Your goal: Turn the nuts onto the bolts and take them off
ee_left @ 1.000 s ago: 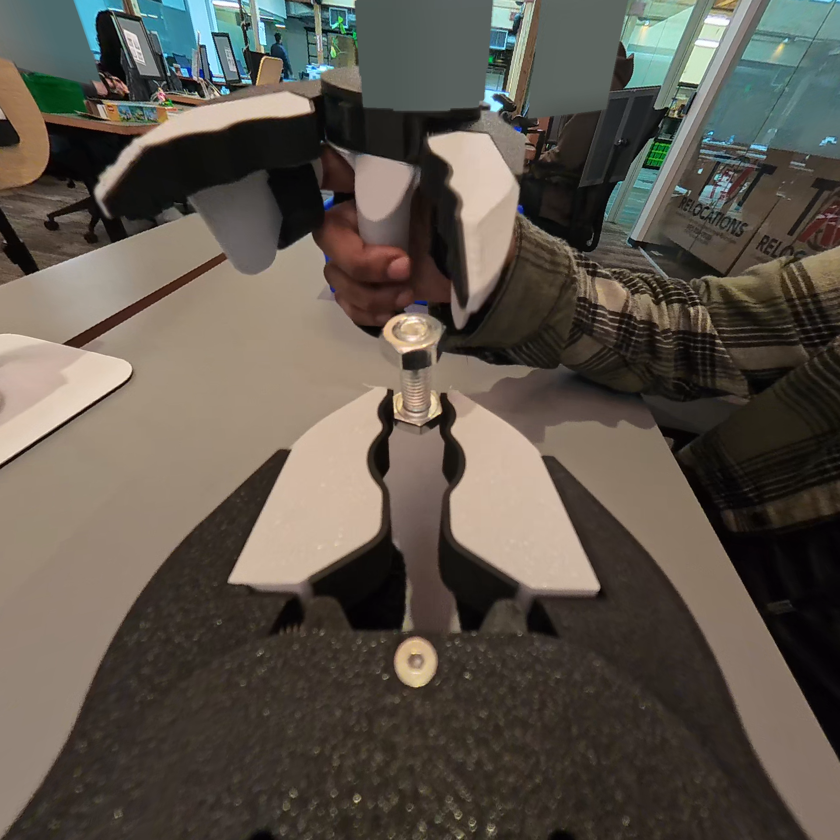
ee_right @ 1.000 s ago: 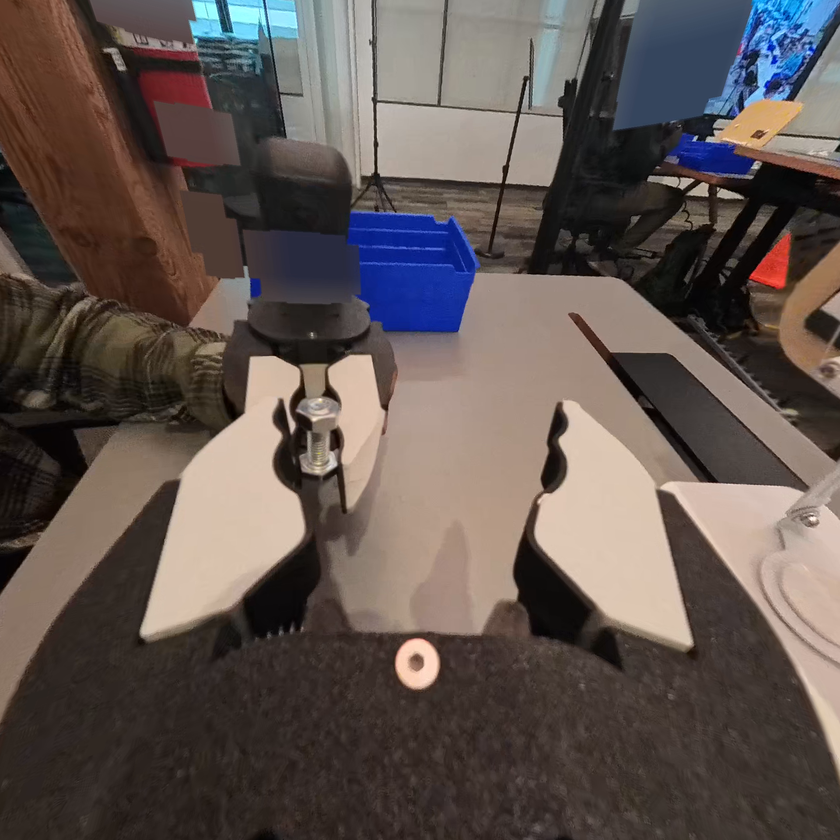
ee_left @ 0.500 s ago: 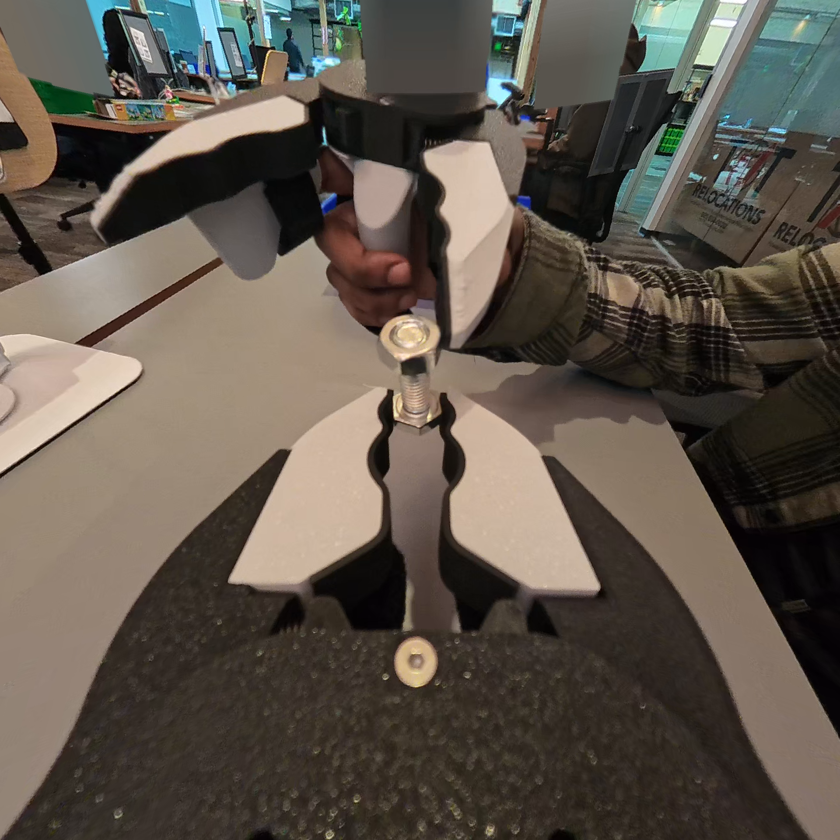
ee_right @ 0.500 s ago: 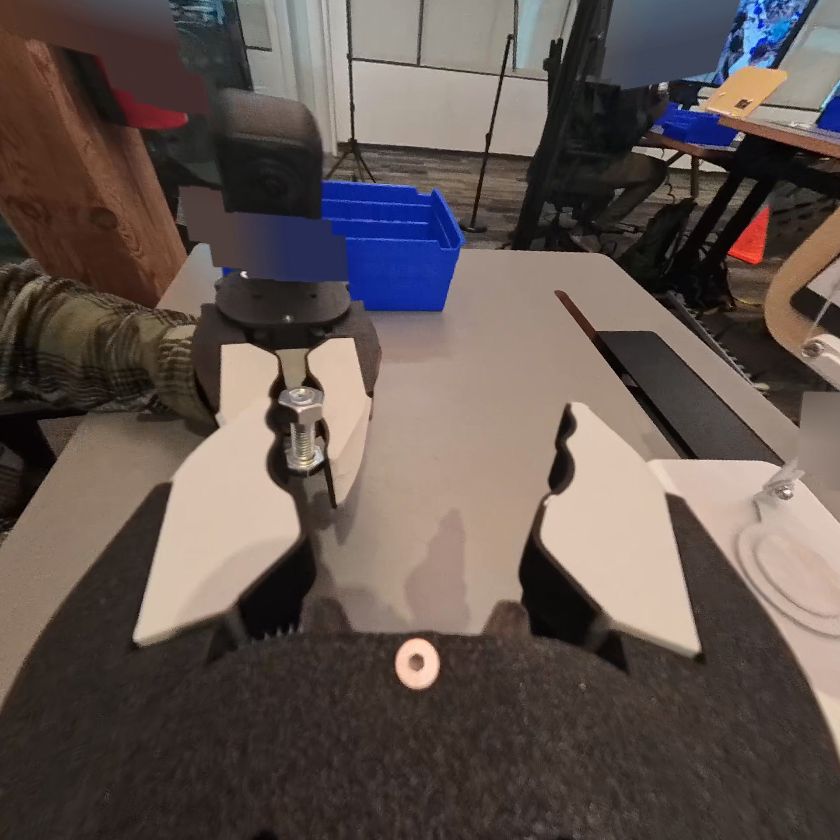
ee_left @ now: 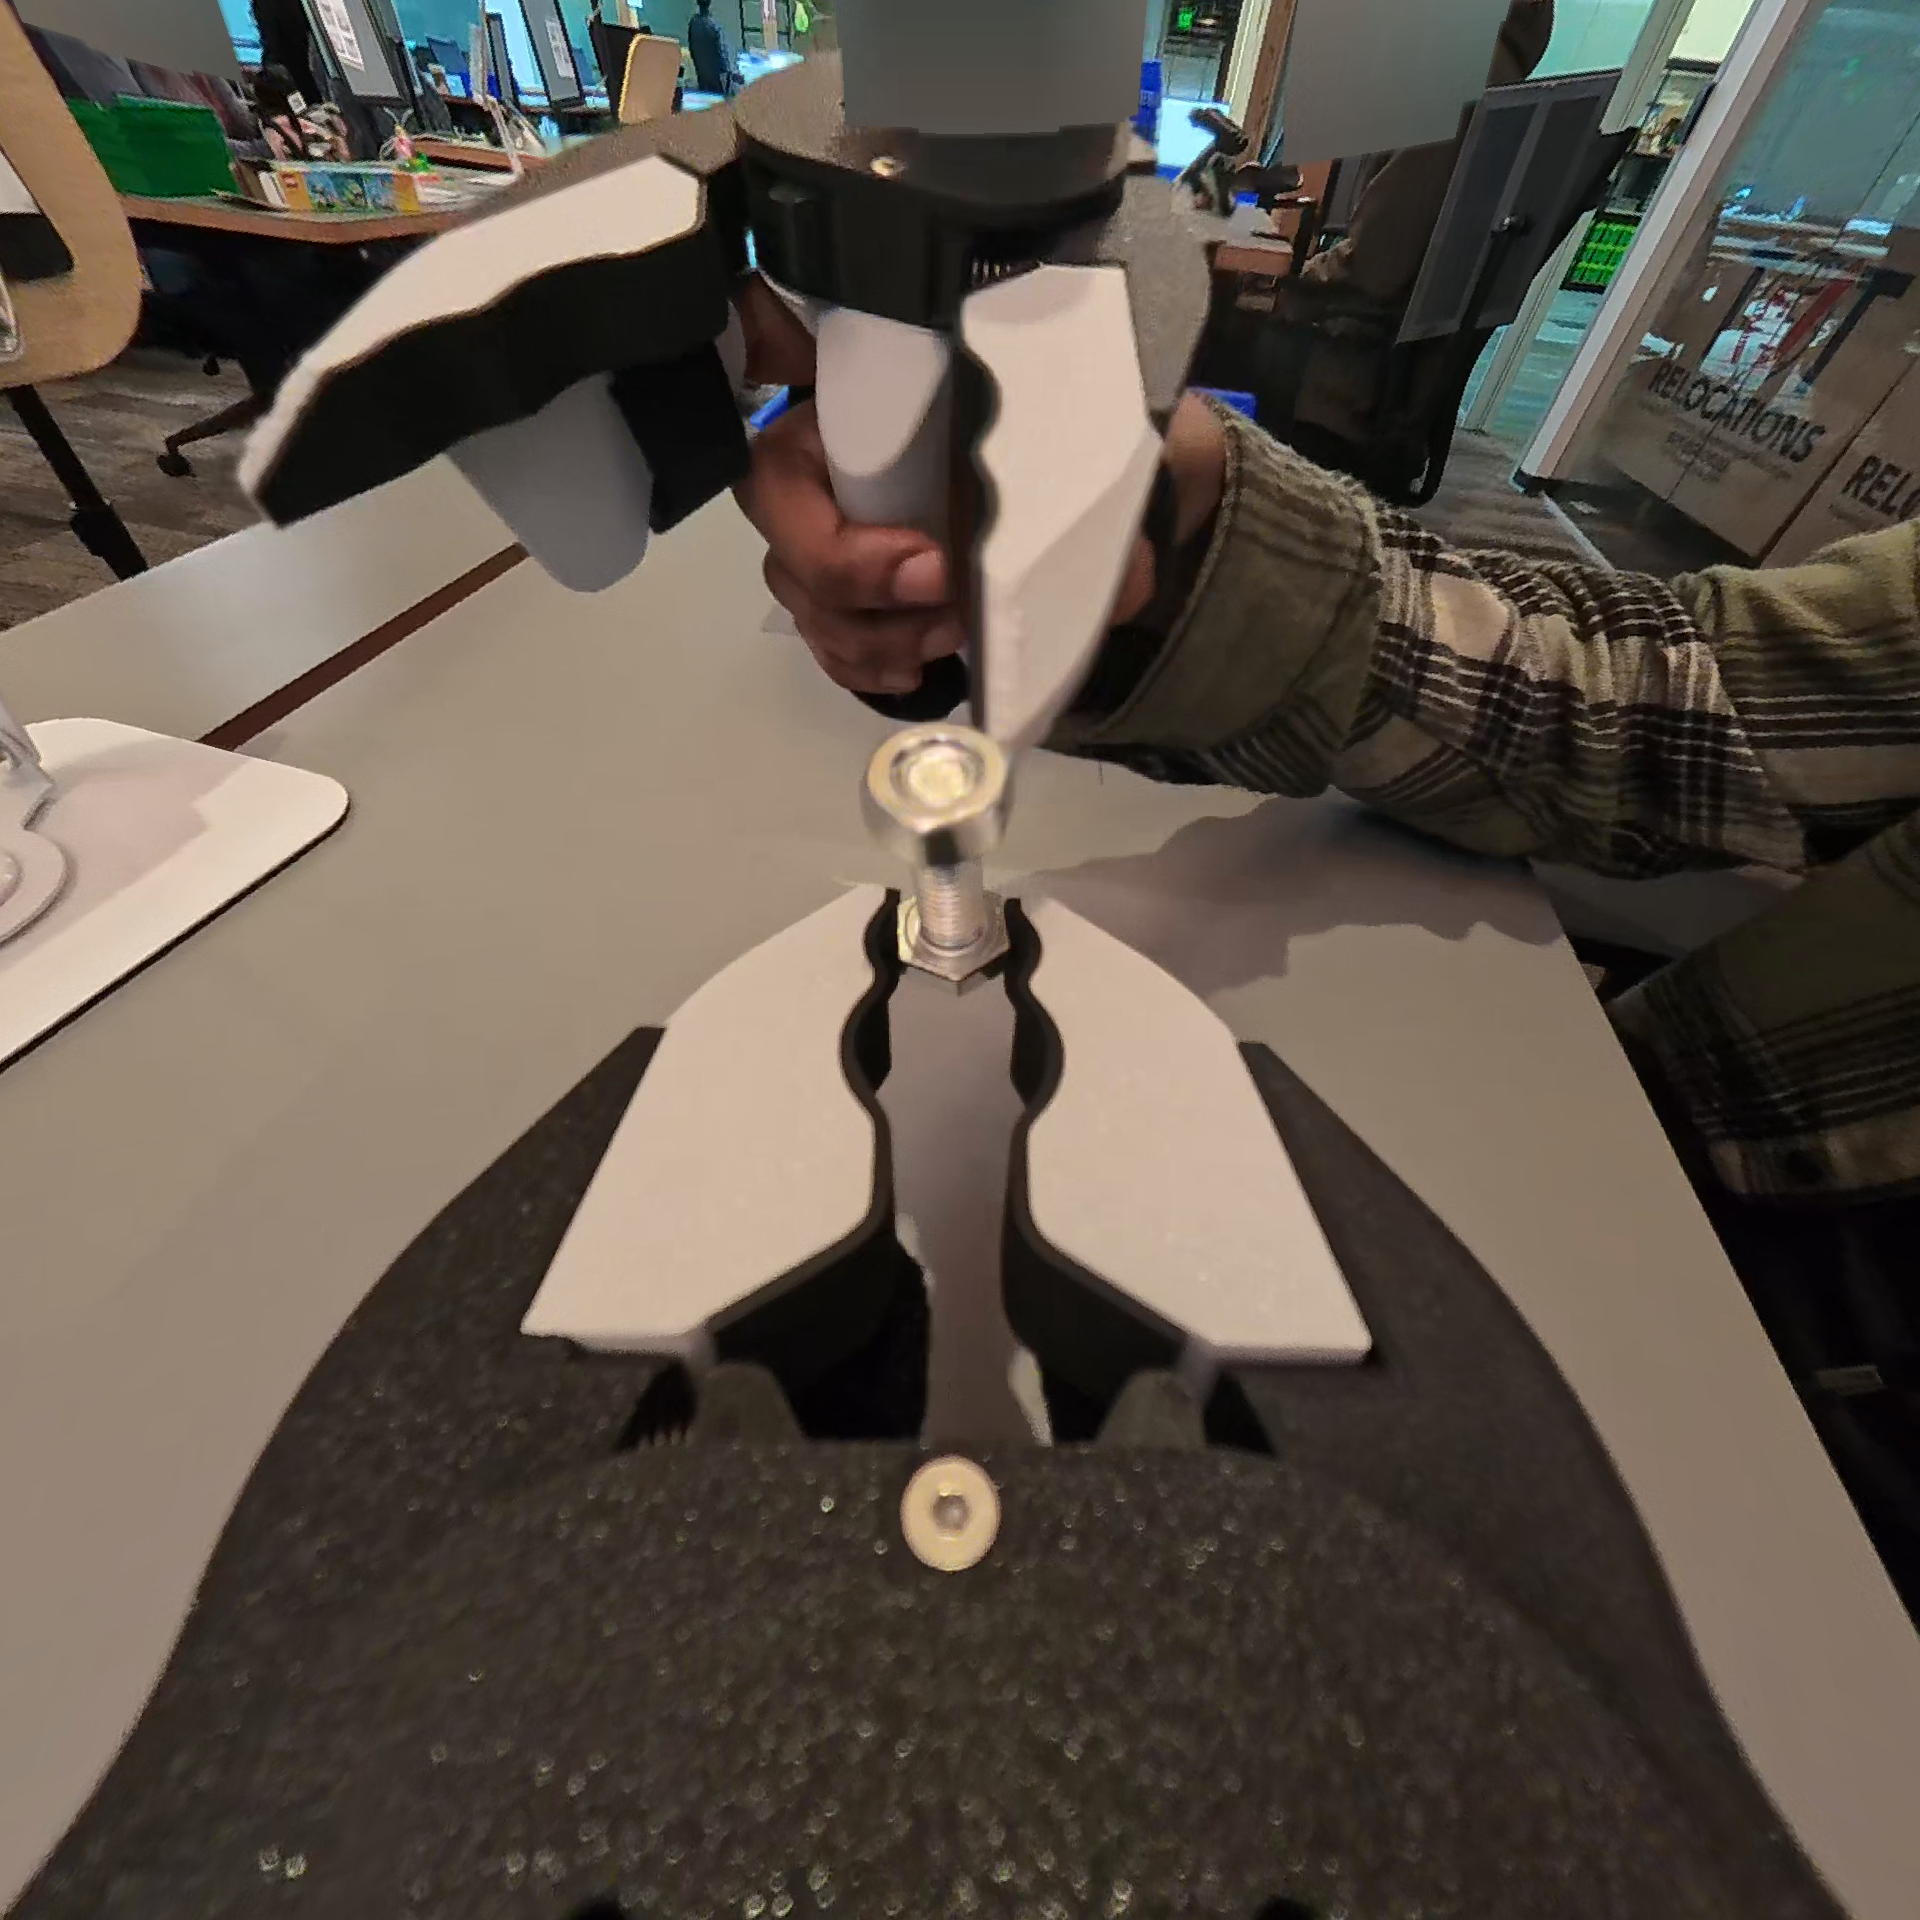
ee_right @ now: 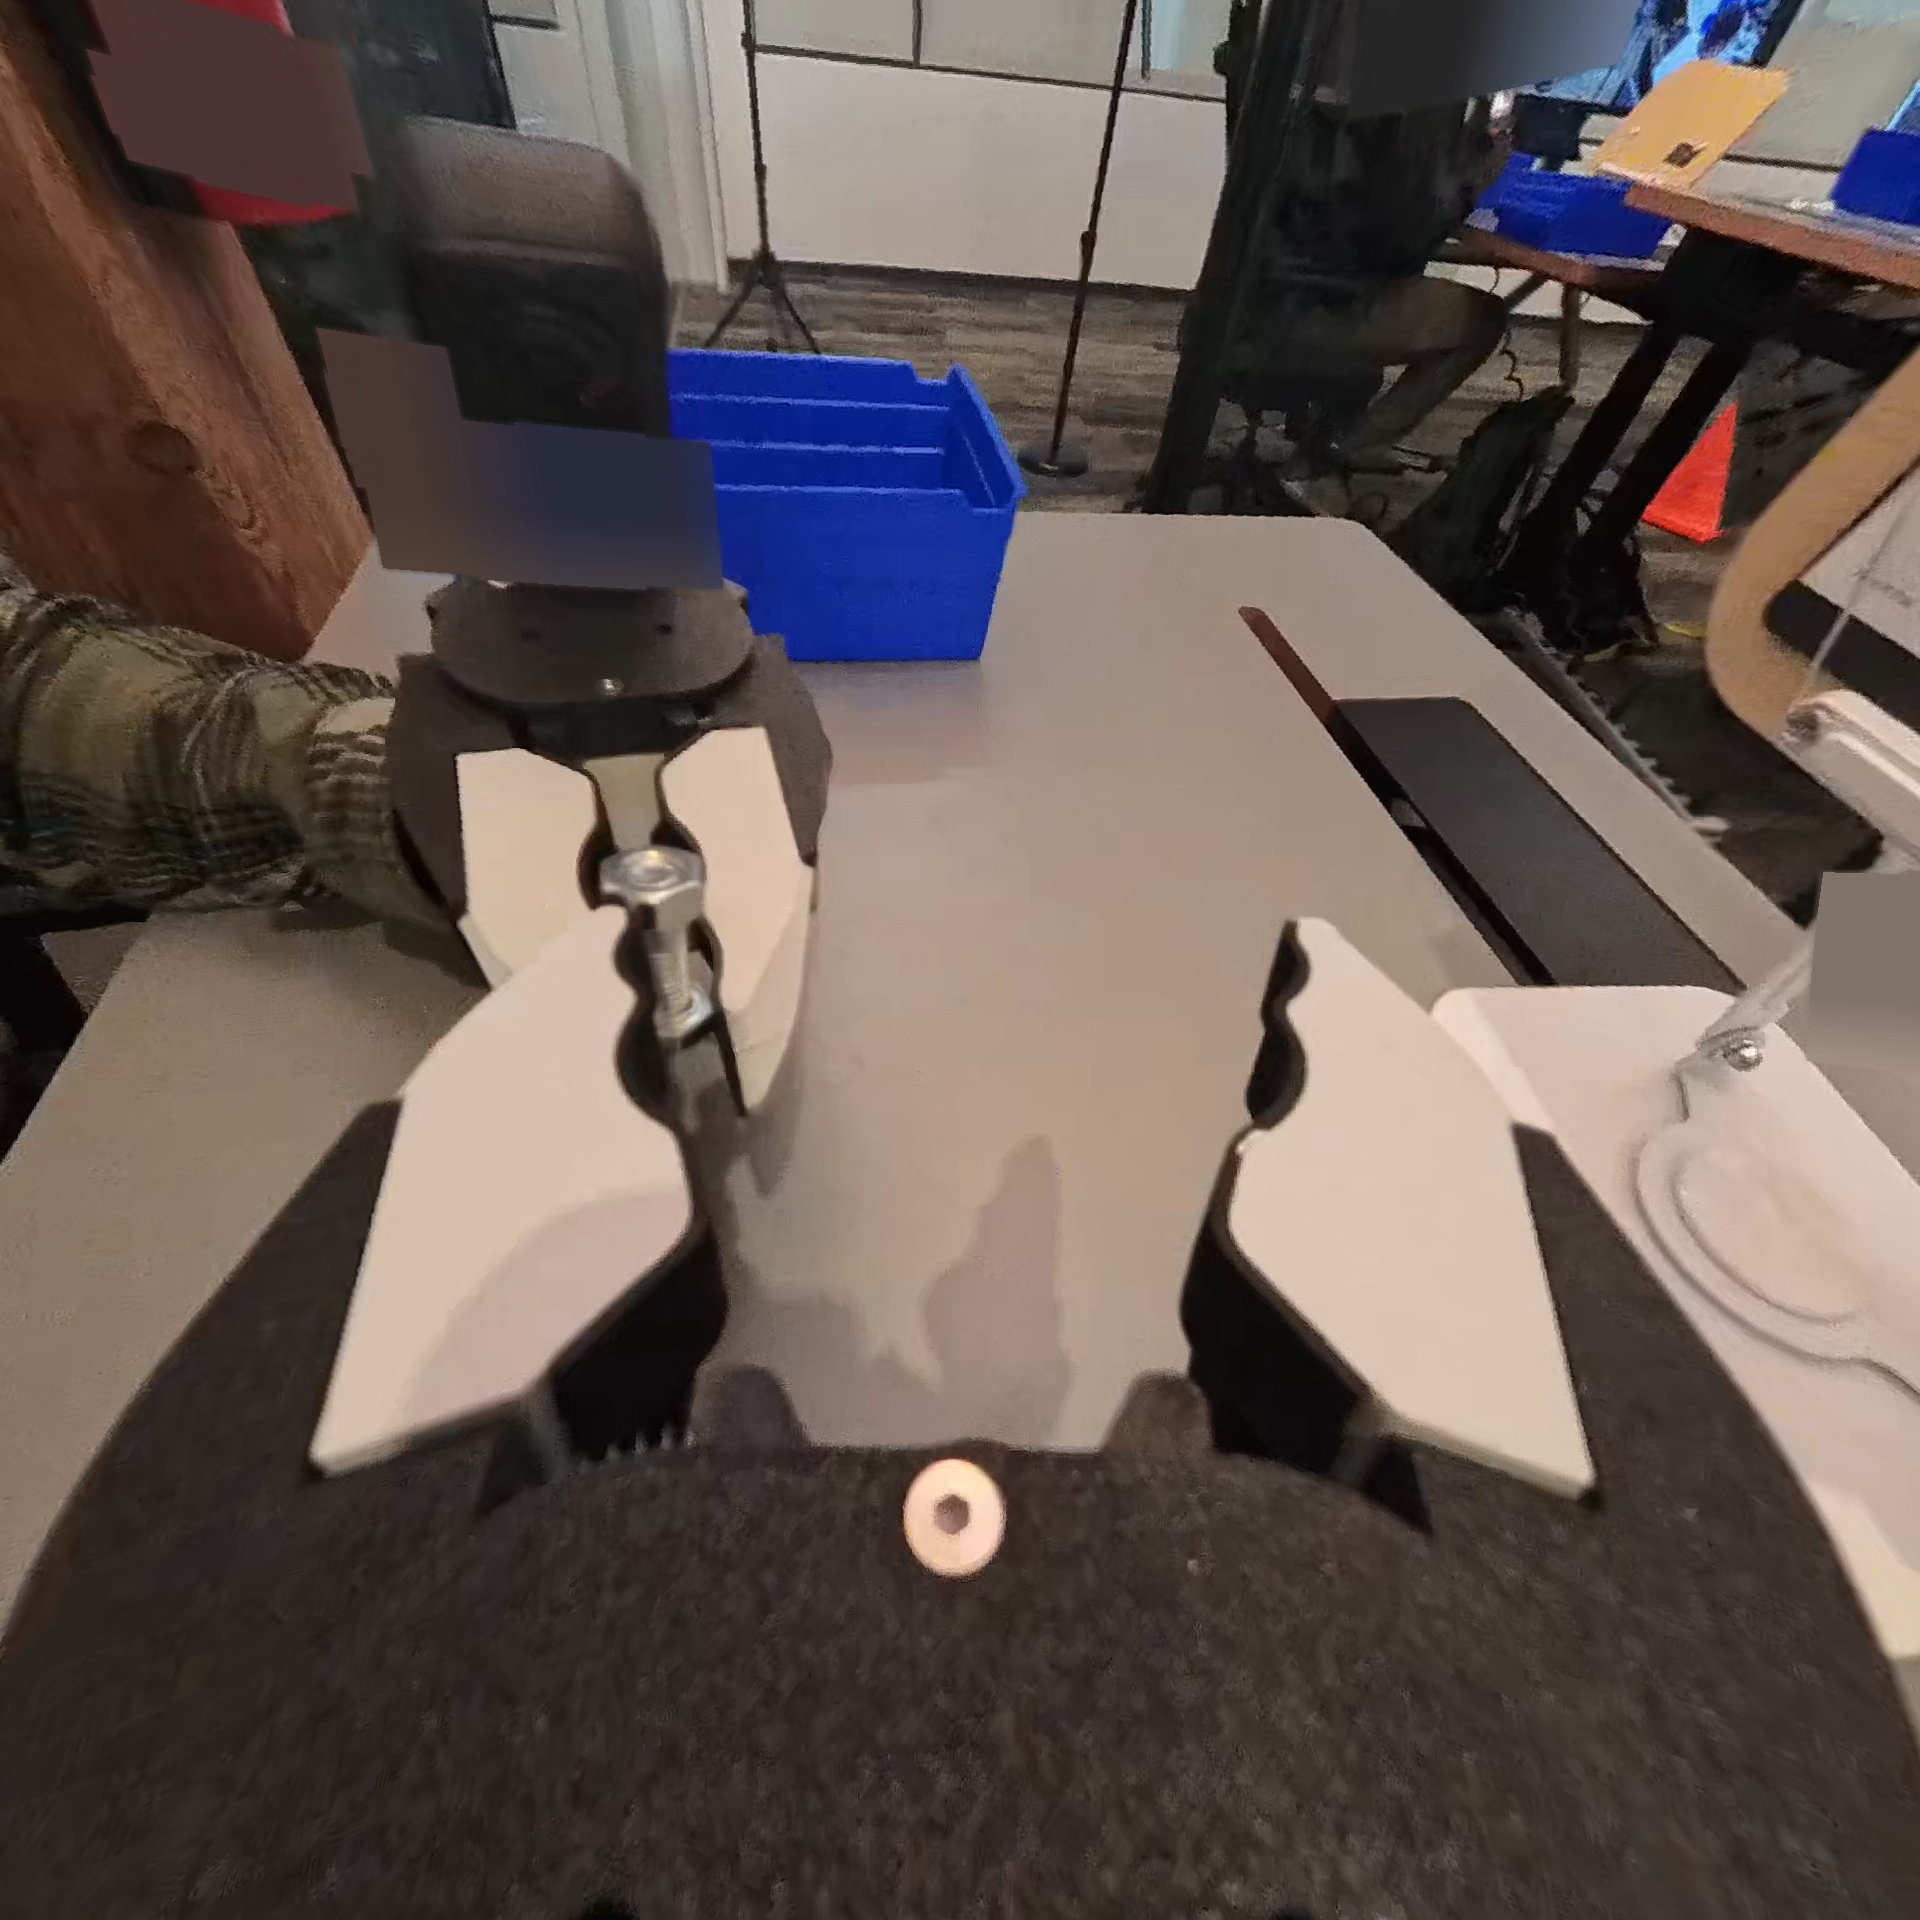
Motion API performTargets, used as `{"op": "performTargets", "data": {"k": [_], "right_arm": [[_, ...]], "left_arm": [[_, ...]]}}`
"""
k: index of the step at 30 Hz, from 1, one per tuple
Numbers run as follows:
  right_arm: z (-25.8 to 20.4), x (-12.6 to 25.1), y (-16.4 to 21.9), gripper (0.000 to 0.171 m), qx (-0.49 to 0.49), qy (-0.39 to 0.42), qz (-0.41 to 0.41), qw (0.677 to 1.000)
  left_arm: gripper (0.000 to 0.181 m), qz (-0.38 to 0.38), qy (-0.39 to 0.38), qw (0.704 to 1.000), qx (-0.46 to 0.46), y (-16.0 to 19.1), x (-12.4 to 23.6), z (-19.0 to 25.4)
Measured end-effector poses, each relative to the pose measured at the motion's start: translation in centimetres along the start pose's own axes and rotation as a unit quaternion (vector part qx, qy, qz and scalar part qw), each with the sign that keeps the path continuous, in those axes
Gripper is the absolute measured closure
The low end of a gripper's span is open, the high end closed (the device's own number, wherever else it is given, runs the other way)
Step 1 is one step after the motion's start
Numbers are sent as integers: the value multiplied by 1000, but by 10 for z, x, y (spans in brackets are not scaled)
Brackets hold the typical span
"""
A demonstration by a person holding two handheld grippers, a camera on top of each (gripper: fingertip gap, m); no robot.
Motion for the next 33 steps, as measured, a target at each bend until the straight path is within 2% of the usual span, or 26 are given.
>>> {"op": "performTargets", "data": {"k": [6,13,16,20,24,28,33], "right_arm": [[-8,4,-9,63,5,-11,18,1000],[-39,-8,-7,116,39,-48,-47,997],[-48,-12,-4,125,33,-62,-66,995],[-42,-12,-1,124,21,-55,-70,996],[-29,-4,0,110,-1,-43,-58,997],[-15,2,8,110,-7,-19,-72,997],[-30,0,-5,104,-4,-59,-37,998]], "left_arm": [[162,-2,-3,1000,5,1,-1,-2],[162,-15,-35,999,12,5,1,-12],[163,-20,-39,999,2,5,0,-10],[163,-18,-34,999,-7,3,0,-6],[163,-10,-35,999,-7,1,2,-7],[163,-8,-33,999,-2,1,3,-8],[163,-12,-29,999,-4,3,0,-6]]}}
Point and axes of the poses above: each gripper's, where its closed fingertips meet, x back along the fingers, y out of its underside, z = x × y across the jaws, the point moved 1 cm from there along x, back along the fingers, and after that the axes turned 6 degrees about -z, right-handed, at the moved point
